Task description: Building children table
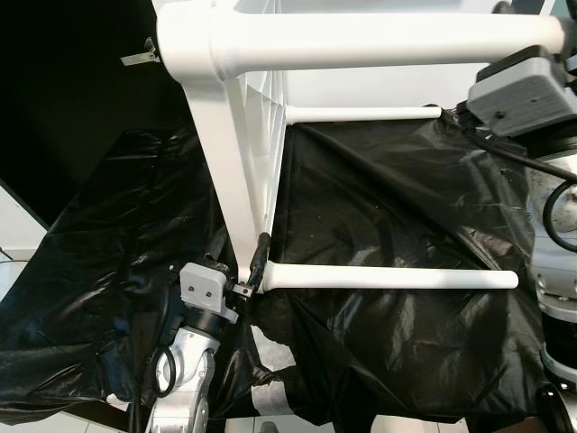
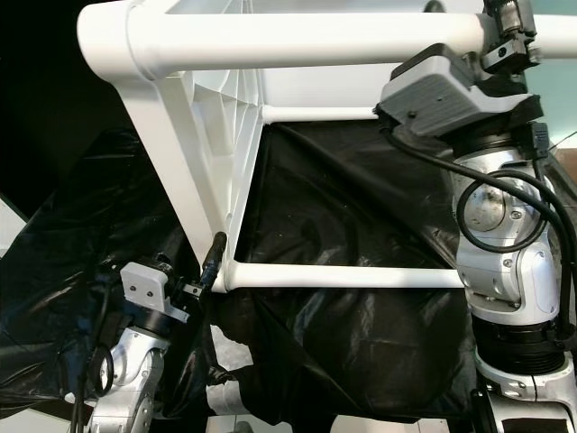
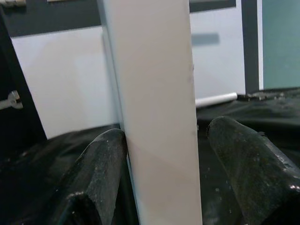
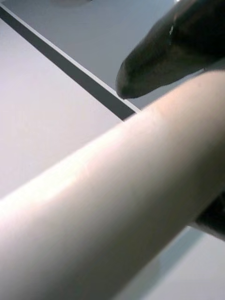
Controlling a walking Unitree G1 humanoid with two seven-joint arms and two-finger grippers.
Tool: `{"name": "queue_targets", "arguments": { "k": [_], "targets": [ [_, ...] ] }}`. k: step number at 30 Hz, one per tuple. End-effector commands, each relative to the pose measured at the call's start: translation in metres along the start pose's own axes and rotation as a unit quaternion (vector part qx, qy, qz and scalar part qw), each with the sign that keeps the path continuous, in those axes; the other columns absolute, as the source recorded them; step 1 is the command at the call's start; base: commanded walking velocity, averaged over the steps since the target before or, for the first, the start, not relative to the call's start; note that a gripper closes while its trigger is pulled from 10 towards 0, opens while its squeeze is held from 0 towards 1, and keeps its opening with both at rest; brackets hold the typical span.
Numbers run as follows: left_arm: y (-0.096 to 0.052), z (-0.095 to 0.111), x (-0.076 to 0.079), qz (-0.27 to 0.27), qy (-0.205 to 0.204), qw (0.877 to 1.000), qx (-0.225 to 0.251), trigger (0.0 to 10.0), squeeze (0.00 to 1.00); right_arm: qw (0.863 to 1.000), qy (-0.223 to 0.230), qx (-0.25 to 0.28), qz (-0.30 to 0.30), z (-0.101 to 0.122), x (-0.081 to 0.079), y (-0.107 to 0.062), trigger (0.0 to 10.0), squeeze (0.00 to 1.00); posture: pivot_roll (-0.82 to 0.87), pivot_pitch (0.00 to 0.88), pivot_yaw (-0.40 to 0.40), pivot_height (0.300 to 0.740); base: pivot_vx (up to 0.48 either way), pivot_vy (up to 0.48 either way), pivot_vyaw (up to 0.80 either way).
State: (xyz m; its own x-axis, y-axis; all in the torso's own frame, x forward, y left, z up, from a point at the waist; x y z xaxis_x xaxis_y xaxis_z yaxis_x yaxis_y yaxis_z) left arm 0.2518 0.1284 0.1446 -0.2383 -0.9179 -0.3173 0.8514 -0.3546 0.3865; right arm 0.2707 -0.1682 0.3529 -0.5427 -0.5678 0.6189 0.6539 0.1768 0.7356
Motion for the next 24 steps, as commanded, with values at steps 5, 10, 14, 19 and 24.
{"name": "queue_targets", "arguments": {
  "k": [5,10,14,19,24],
  "targets": [
    [0.014,0.025,-0.011,0.040,0.009,0.999,0.034,10.0,0.00,0.997,0.031,-0.056,0.043,-0.016,-0.018,0.001,0.0,0.00,0.16,0.000,0.043,0.740,0.000,0.000,0.00],
    [0.018,0.037,-0.014,0.046,0.008,0.998,0.052,10.0,0.00,0.995,0.050,-0.076,0.051,-0.020,-0.023,0.002,0.0,0.00,0.17,0.000,0.039,0.740,0.000,0.000,0.00],
    [0.017,0.052,-0.019,0.047,-0.086,0.994,0.056,10.0,0.00,0.989,0.067,-0.120,0.061,-0.030,-0.032,0.009,0.0,0.00,0.18,0.000,0.034,0.740,0.000,0.000,0.00],
    [-0.033,0.000,-0.025,0.092,-0.062,0.992,-0.065,10.0,0.00,0.979,0.058,-0.193,0.025,-0.046,-0.034,0.003,0.0,0.00,0.18,0.000,0.029,0.740,0.000,0.000,0.00],
    [-0.054,-0.018,-0.047,0.164,-0.018,0.979,-0.123,10.0,0.00,0.965,0.065,-0.252,-0.007,-0.062,-0.031,-0.009,0.0,0.00,0.17,0.000,0.025,0.740,0.000,0.000,0.00]
  ]
}}
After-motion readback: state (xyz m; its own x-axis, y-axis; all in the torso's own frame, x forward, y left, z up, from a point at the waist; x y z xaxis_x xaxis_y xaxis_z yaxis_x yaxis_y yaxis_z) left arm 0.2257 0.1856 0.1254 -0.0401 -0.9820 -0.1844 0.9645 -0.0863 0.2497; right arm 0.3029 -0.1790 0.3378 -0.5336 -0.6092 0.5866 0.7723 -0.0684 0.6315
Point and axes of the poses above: a point about 5 cm out from each wrist's last joint towards the gripper, its own y axis pointing out of the wrist towards the gripper, its own z axis along the axis of the wrist's last joint, x = y × z, the point moved 2 cm from there along y, pointing out of the wrist towards the gripper, and after that the axes turned 12 degrees about y, right-handed, at the moved point
